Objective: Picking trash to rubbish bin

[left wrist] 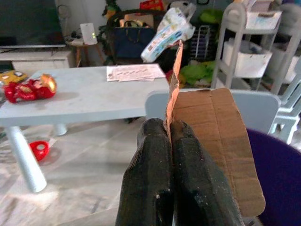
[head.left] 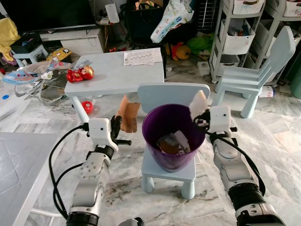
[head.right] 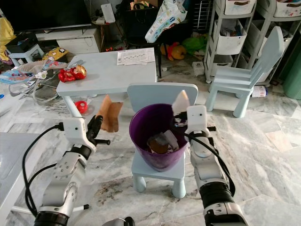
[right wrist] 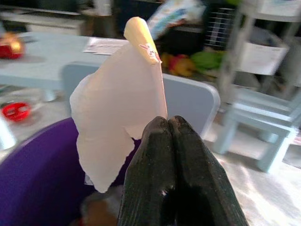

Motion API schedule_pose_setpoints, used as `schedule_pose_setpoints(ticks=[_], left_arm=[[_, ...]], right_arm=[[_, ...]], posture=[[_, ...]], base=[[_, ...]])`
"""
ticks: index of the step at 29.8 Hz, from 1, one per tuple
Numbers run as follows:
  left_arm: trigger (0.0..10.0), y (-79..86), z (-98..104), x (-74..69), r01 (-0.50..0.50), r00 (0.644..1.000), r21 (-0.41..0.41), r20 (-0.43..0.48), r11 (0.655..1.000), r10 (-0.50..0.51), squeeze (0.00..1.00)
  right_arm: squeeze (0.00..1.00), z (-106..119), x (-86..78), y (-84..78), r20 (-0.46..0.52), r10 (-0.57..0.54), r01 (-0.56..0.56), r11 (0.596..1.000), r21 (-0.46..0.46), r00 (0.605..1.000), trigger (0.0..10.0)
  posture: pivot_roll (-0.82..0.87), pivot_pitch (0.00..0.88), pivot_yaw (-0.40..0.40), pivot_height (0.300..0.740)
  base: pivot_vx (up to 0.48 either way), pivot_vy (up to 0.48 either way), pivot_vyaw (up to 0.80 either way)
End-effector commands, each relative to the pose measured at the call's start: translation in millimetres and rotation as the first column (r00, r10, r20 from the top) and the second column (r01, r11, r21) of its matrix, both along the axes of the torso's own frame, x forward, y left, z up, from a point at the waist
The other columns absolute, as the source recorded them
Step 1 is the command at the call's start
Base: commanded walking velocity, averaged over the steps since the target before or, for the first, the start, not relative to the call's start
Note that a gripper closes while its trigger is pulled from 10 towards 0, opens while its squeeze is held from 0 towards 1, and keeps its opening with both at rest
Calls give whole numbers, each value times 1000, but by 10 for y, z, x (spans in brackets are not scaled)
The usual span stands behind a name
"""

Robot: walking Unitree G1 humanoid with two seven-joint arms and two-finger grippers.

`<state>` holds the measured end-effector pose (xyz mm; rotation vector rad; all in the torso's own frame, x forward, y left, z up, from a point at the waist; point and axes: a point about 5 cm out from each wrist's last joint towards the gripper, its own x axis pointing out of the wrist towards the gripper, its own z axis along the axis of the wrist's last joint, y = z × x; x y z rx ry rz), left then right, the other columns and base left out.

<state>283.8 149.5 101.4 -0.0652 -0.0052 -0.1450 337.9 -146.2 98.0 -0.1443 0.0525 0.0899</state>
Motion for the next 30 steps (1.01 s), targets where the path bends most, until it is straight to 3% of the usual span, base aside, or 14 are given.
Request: schedule_pose_setpoints(ticks=[1, 6, 11, 16, 28, 29, 30], left_arm=[[1451, 77, -4, -72, -8, 1000, 40, -13, 999, 9, 0], [1608, 259, -83, -363, -5, 997, 98, -77, 995, 13, 0], [1765, 348, -134, -556, 19, 991, 134, -134, 991, -1, 0], [1765, 383, -128, -635, 29, 987, 147, -160, 989, -5, 0], [1765, 401, -87, -663, 48, 983, 161, -183, 986, -18, 0], [1804, 408, -81, -671, 49, 982, 163, -185, 985, -18, 0], [1804, 408, -81, -671, 49, 982, 163, -185, 985, -18, 0]], right_arm=[[0, -58, 3, 54, -34, 36, -35, 999, 20, 999, 10000], [0, -180, 35, 26, -123, 30, -20, 997, 79, 992, 10000], [0, -238, 61, -37, -169, 13, 4, 995, 102, 985, 10000], [0, -275, 102, -98, -212, 9, 13, 995, 99, 977, 10000], [0, -408, 96, -86, -318, 14, 28, 991, 127, 948, 10000], [1000, -428, 83, -71, -321, 26, 26, 987, 156, 947, 10000], [1000, -428, 83, -71, -321, 26, 26, 987, 156, 947, 10000]], posture=[[74, 128, 115, 740], [142, 170, 146, 740], [169, 188, 167, 740], [186, 193, 177, 740], [213, 201, 190, 740], [220, 204, 194, 740], [220, 204, 194, 740]], base=[[0, 0, 0], [0, 0, 0], [0, 0, 0], [0, 0, 0], [0, 0, 0], [0, 0, 0], [0, 0, 0]])
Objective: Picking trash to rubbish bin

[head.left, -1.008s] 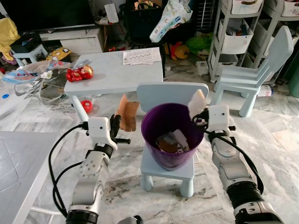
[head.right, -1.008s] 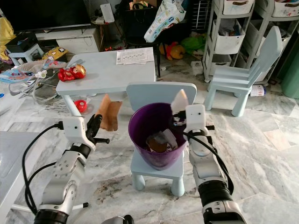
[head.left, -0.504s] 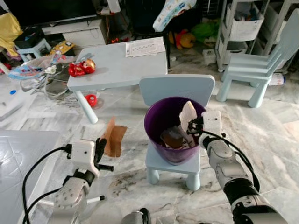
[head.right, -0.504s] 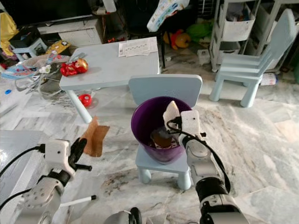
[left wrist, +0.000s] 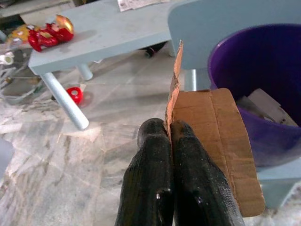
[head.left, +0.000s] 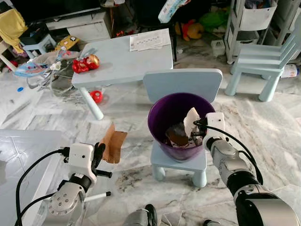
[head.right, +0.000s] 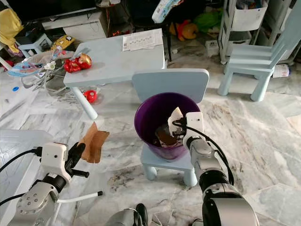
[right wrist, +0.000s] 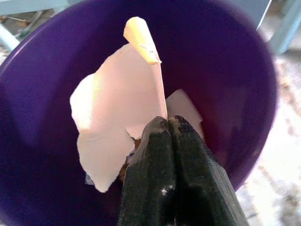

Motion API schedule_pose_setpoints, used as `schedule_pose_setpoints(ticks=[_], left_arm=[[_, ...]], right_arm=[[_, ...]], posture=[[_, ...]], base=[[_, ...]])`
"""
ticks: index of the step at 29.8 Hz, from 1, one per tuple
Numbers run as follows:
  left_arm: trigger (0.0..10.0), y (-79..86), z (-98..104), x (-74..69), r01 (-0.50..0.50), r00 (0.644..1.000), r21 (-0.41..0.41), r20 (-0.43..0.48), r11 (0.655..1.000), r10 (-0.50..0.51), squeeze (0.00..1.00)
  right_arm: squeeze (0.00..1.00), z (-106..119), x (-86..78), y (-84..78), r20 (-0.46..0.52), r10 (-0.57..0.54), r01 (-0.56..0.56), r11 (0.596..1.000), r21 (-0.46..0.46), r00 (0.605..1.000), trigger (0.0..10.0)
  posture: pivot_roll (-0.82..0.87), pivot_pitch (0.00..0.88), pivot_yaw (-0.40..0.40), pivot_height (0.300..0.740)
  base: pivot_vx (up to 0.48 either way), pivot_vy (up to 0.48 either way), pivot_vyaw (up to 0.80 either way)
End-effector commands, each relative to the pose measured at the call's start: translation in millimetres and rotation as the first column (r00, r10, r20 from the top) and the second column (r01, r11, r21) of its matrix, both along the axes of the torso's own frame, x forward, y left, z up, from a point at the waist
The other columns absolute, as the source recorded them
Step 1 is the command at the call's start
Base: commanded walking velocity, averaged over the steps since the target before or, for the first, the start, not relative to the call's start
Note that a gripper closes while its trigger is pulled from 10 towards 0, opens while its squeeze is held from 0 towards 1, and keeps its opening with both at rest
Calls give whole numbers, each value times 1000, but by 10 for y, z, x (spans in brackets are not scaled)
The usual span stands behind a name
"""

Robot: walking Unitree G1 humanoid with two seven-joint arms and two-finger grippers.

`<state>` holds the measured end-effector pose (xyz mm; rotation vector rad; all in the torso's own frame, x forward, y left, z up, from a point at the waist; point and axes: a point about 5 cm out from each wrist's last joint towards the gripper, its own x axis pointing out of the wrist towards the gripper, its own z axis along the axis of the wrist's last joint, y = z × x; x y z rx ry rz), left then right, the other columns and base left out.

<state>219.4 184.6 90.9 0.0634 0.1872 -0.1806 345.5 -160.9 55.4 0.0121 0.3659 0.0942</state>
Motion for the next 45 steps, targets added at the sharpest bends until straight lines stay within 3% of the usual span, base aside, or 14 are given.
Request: schedule_pose_setpoints(ticks=[1, 8, 15, 23, 28, 30, 31, 33, 34, 36, 38, 41, 44, 45], left_arm=[[1804, 62, 29, -33, -5, 1000, 28, -4, 1000, 5, 0], [1765, 62, 41, -32, -2, 1000, 30, -12, 1000, 2, 0], [1686, -5, 52, 40, 6, 1000, 14, -5, 1000, -6, 0], [1529, -222, 86, 373, 40, 998, -51, 44, 998, -38, 0], [1882, -497, 85, 600, 99, 993, -101, 70, 990, -92, 0], [2549, -615, 84, 683, 119, 990, -113, 84, 986, -109, 0], [3333, -679, 85, 723, 128, 989, -122, 92, 984, -117, 0], [3294, -828, 81, 809, 148, 985, -140, 106, 979, -134, 0], [3294, -828, 81, 809, 148, 985, -140, 106, 979, -134, 0], [4000, -988, 77, 897, 165, 982, -160, 116, 973, -147, 0], [4000, -1044, 68, 931, 167, 982, -163, 116, 972, -149, 0], [6588, -1163, 36, 983, 180, 981, -173, 110, 968, -162, 0], [9804, -1305, -59, 1027, 188, 981, -173, 88, 967, -175, 0], [10000, -1350, -91, 1030, 190, 981, -169, 77, 967, -179, 0]], right_arm=[[1000, -13, 3, 85, -10, 23, -23, 999, 31, 1000, 10000], [1000, -21, 10, 26, -21, -21, 22, 1000, 17, 1000, 10000], [1000, 72, 58, -85, 36, -75, 76, 997, -20, 997, 10000], [1000, 307, 127, -197, 160, -61, 74, 994, -78, 985, 10000], [1000, 459, -4, -189, 223, 7, 14, 995, -94, 975, 10000], [1000, 503, -101, -155, 214, 44, -26, 996, -87, 976, 10000], [1000, 523, -168, -136, 207, 64, -47, 995, -86, 976, 10000], [1000, 547, -340, -91, 172, 115, -103, 992, -76, 978, 10000], [1000, 547, -340, -91, 172, 115, -103, 992, -76, 978, 10000], [1000, 575, -570, -33, 122, 171, -168, 985, -29, 978, 10000], [1000, 586, -664, -6, 93, 199, -199, 980, -7, 976, 10000], [1000, 594, -847, 32, 35, 236, -237, 971, 32, 971, 10000], [1000, 600, -1074, 69, -69, 258, -253, 964, 80, 964, 10000], [1000, 589, -1141, 83, -104, 258, -247, 963, 105, 961, 10000]], posture=[[224, 204, 194, 740], [224, 207, 195, 740], [204, 209, 187, 740], [106, 189, 152, 740], [33, 177, 131, 740], [2, 172, 124, 740], [-18, 170, 121, 740], [-47, 166, 114, 740], [-47, 166, 114, 740], [-79, 162, 107, 740], [-94, 162, 104, 740], [-94, 162, 104, 740], [-136, 170, 96, 740], [-137, 172, 96, 740]], base=[[0, 0, 0], [0, 0, 0], [0, 0, 0], [0, 0, 0], [0, 0, 0], [0, 0, 0], [0, 0, 0], [0, 0, 0], [0, 0, 0], [0, 0, 0], [0, 0, 0], [0, 0, 0], [0, 0, 0], [0, 0, 0]])
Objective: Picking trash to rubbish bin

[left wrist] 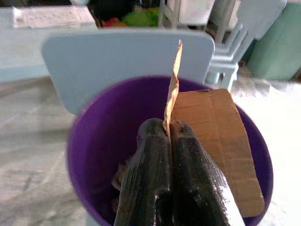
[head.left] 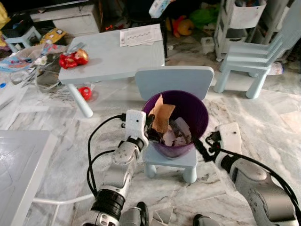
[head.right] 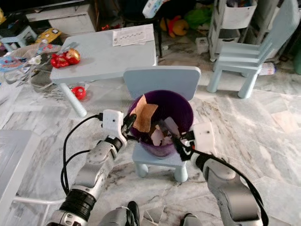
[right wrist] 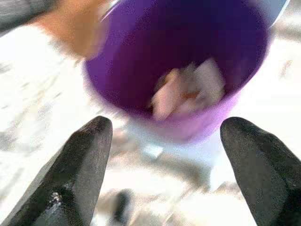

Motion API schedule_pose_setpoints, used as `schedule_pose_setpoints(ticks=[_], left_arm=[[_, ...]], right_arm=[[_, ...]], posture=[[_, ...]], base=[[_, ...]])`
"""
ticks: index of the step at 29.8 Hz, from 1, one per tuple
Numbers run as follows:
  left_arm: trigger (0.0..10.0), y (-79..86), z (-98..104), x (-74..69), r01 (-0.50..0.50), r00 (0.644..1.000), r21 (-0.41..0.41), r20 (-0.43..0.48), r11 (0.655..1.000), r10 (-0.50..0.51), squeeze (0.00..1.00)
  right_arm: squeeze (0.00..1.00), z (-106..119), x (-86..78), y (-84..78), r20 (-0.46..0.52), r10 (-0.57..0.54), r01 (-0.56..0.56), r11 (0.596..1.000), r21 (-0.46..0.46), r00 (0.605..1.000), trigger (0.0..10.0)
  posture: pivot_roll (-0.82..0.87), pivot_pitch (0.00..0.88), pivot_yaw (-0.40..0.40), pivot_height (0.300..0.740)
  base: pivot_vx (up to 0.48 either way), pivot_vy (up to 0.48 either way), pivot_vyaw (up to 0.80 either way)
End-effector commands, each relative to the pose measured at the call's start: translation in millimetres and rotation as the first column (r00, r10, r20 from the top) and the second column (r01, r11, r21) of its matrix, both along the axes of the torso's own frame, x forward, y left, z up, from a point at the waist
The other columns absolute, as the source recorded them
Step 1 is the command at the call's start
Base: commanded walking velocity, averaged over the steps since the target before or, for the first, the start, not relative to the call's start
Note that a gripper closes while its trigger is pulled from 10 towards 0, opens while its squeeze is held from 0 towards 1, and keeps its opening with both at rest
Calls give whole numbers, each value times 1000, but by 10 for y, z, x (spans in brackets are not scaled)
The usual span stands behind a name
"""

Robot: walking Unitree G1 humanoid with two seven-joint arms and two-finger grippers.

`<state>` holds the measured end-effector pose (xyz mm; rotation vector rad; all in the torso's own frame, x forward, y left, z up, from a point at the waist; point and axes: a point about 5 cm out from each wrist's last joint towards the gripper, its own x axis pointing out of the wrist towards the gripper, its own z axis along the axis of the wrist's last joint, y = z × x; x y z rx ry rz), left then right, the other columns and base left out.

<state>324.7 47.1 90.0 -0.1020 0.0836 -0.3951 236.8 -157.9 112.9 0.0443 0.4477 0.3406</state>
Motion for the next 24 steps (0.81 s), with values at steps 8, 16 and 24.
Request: schedule_pose_setpoints(ticks=[8, 16, 24], left_arm=[[10000, -121, -195, -12, -13, 998, 50, -63, 999, 16, 43], [10000, -153, -192, 54, -41, 996, 52, -77, 998, 45, 1000], [10000, -216, -201, 47, -36, 996, 68, -82, 997, 41, 1000]], right_arm=[[1000, 34, -310, 158, -130, 31, -22, 997, 71, 991, 10000], [1000, 68, -416, 158, -183, -5, 18, 997, 70, 983, 10000], [1000, 69, -453, 172, -195, -20, 34, 997, 70, 981, 10000]], posture=[[-157, 197, 112, 740], [-171, 212, 128, 740], [-176, 214, 138, 740]], base=[[0, 0, 0], [0, 0, 0], [0, 0, 0]])
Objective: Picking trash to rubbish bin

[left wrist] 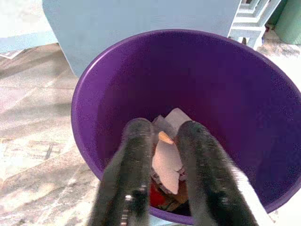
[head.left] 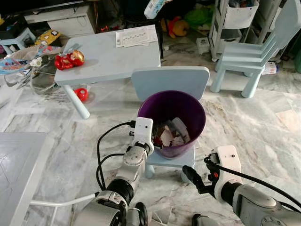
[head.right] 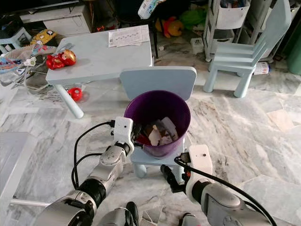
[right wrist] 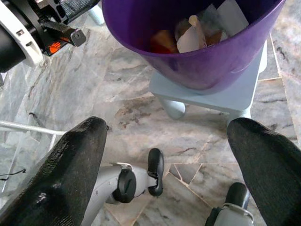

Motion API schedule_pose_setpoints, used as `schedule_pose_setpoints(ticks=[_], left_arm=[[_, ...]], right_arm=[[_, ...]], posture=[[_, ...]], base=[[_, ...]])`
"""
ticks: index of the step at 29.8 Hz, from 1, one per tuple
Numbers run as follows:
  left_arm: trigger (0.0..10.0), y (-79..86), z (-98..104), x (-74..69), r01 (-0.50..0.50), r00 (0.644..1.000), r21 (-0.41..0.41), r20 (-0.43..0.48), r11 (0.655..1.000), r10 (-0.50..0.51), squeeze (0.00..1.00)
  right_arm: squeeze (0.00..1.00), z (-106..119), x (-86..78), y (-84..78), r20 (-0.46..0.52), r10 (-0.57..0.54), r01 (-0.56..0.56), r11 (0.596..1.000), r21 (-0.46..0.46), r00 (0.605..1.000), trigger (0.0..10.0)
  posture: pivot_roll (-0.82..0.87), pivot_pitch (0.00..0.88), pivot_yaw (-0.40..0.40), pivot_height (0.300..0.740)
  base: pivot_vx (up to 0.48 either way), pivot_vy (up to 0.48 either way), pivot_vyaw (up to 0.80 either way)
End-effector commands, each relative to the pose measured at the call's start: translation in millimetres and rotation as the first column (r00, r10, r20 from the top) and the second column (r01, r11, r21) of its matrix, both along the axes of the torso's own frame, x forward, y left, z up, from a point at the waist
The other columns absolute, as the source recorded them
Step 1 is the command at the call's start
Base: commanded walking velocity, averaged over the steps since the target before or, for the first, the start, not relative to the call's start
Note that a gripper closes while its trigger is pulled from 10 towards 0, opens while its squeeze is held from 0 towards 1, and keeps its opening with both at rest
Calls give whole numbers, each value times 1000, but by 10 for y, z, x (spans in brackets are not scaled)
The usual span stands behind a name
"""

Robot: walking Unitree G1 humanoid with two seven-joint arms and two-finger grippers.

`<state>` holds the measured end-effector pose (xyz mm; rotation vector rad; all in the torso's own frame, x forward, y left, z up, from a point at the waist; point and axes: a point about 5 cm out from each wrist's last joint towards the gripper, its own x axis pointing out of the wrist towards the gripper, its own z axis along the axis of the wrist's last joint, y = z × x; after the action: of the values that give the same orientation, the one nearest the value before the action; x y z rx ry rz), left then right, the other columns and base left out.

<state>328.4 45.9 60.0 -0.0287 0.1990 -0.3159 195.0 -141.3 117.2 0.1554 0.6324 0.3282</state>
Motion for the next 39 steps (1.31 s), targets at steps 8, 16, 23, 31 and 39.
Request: schedule_pose_setpoints(ticks=[8, 16, 23, 31, 39], left_arm=[[10000, -89, 143, 72, 7, 999, -61, 47, 998, -4, 1000], [10000, 384, 235, 180, -95, 984, -37, 149, 995, 100, 1000], [10000, 857, 454, 232, -215, 932, -69, 284, 974, 226, 1000], [10000, 967, 641, 11, -195, 882, -54, 427, 979, 199, 1000], [10000, 1282, 771, -288, -348, 825, -90, 444, 933, 350, 1000]], right_arm=[[1000, 43, 44, 2, 9, -3, 3, 1000, -12, 1000, 10000], [1000, 80, 236, 24, 84, 11, -7, 999, -53, 996, 10000], [1000, 130, 435, 67, 180, 18, -2, 996, -91, 984, 10000], [1000, 215, 712, 61, 324, -51, 101, 985, -139, 945, 10000], [1000, 308, 938, 61, 415, -84, 153, 979, -136, 906, 10000]], posture=[[-160, 183, 119, 740], [-127, 132, 104, 740], [-98, 82, 90, 740], [-50, 45, 72, 740], [-27, 25, 56, 740]], base=[[0, 0, 0], [0, 0, 0], [0, 0, 0], [0, 0, 0], [0, 0, 0]])
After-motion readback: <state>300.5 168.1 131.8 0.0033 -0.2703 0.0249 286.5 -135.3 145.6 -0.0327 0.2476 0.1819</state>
